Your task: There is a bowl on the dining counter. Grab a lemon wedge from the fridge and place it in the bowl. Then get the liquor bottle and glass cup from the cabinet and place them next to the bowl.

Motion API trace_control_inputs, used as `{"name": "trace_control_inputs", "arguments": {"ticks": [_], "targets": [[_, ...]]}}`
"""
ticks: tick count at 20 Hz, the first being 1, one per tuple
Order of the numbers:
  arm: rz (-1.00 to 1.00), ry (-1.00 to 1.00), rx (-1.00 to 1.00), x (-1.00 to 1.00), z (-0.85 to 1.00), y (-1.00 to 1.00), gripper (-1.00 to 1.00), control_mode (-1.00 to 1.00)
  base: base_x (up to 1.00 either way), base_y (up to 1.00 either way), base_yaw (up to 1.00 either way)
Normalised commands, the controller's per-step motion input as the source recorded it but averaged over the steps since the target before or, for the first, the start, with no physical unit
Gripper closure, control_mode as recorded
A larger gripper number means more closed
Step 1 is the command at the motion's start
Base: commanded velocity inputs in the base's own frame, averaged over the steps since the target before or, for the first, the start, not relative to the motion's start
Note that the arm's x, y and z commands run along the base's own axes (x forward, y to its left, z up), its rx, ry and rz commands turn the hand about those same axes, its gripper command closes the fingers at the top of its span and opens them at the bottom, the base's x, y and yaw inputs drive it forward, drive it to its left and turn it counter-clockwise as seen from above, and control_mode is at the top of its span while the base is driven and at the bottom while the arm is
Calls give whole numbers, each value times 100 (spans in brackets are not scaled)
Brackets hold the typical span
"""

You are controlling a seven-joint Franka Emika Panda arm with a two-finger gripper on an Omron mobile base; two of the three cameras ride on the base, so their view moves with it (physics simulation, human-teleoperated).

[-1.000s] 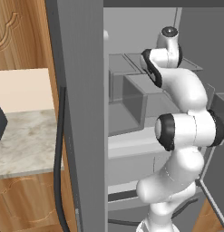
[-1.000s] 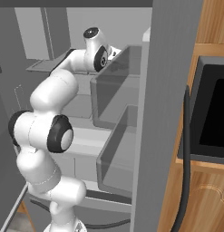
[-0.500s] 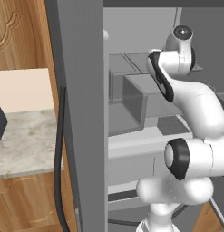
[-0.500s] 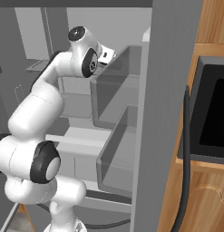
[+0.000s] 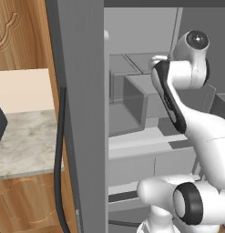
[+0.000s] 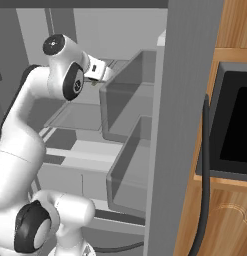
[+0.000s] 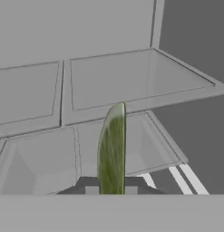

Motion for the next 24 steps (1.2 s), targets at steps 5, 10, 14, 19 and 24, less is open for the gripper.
{"name": "trace_control_inputs", "arguments": {"ticks": [5, 10, 14, 19, 24], "targets": [[5, 16, 0, -96, -1, 10, 100, -100, 0, 0, 0], [6, 19, -1, -63, -15, 2, 100, -100, 0, 0, 0], [1, 1, -1, -17, -4, 1, 100, 100, -73, 4, 1], [0, 0, 0, 0, 0, 0, 100, 100, -100, 0, 0], [0, 0, 0, 0, 0, 0, 100, 100, -100, 10, -25]]}}
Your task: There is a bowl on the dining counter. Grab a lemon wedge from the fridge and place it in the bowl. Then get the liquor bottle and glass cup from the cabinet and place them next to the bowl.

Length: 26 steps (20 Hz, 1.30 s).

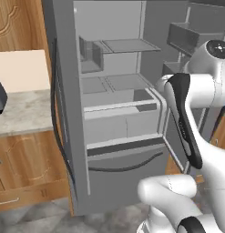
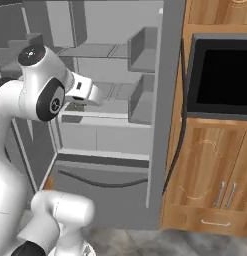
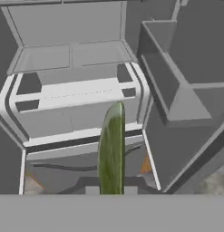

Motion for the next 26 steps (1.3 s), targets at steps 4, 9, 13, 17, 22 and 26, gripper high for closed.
{"name": "trace_control_inputs", "arguments": {"ticks": [4, 9, 13, 17, 22, 26], "targets": [[0, 0, 0, 0, 0, 0, 100, 100, -91, 1, -68], [0, 0, 0, 0, 0, 0, 100, 100, -58, 0, -81], [0, 0, 0, 0, 0, 0, 100, 100, -40, 0, -83], [0, 0, 0, 0, 0, 0, 100, 100, -19, 0, -82], [0, 0, 0, 0, 0, 0, 100, 100, -4, 0, -77], [0, 0, 0, 0, 0, 0, 100, 100, 0, 0, -74]]}}
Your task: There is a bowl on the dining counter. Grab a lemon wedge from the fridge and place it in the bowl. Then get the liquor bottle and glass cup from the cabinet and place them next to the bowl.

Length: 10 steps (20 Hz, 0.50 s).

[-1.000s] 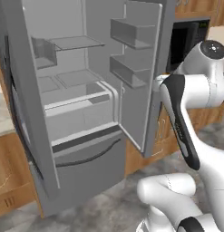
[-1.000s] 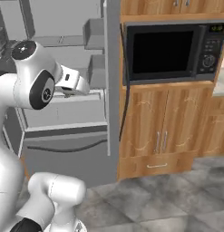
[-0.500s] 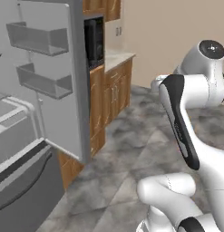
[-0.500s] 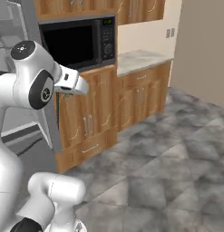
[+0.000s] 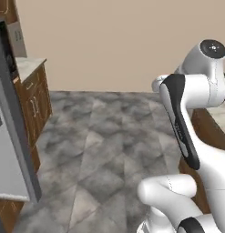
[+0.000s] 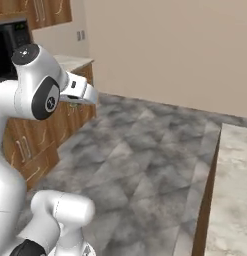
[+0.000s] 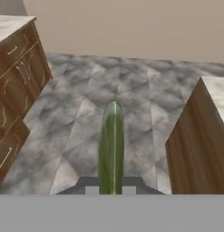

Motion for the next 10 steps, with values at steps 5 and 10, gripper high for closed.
{"name": "trace_control_inputs", "arguments": {"ticks": [5, 10], "targets": [[0, 0, 0, 0, 0, 0, 100, 100, 8, 4, -63], [0, 0, 0, 0, 0, 0, 100, 100, 88, 48, -27]]}}
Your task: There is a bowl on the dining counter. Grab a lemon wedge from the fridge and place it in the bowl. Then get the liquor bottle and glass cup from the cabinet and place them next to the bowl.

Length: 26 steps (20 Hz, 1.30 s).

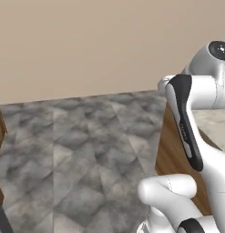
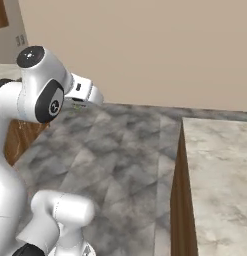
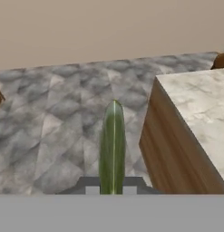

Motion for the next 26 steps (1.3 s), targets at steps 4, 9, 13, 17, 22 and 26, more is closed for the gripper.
{"name": "trace_control_inputs", "arguments": {"ticks": [4, 9, 13, 17, 22, 26], "targets": [[0, 0, 0, 0, 0, 0, 100, 100, 100, 51, -25], [0, 0, 0, 0, 0, 0, 100, 100, 100, 52, -28], [0, 0, 0, 0, 0, 0, 100, 100, 100, 51, -30], [0, 0, 0, 0, 0, 0, 100, 100, 100, 51, -33], [0, 0, 0, 0, 0, 0, 100, 100, 100, 43, -42], [0, 0, 0, 0, 0, 0, 100, 100, 91, 53, -55]]}}
